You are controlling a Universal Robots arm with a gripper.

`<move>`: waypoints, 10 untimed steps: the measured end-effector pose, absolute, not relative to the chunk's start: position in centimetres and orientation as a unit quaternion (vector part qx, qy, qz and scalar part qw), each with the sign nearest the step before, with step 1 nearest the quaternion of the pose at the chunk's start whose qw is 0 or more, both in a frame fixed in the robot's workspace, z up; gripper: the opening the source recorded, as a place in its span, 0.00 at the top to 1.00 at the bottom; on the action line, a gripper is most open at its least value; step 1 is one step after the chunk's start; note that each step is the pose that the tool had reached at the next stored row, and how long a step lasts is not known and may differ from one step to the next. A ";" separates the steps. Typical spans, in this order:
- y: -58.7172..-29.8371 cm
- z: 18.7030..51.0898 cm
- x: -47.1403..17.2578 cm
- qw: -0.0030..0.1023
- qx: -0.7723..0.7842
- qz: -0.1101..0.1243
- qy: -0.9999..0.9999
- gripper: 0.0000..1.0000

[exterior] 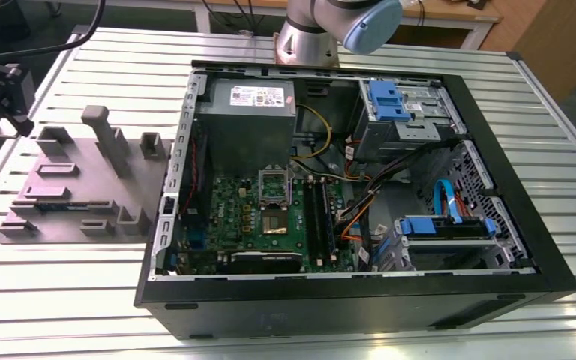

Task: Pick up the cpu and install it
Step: 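Pick up the cpu and move it towards the insertion slot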

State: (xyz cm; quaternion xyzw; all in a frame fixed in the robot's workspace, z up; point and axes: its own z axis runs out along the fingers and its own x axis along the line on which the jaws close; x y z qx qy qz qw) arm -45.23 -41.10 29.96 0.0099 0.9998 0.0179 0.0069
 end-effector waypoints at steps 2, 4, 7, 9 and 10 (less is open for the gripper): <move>-41.1 30.0 -45.2 0.007 0.010 0.018 1.000 0.53; -41.1 30.1 -45.2 0.007 0.010 0.018 1.000 0.53; -41.1 30.2 -45.2 0.007 0.010 0.018 1.000 0.53; -41.1 30.2 -45.2 0.007 0.010 0.018 1.000 0.53; -41.1 30.2 -45.2 0.007 0.010 0.018 1.000 0.53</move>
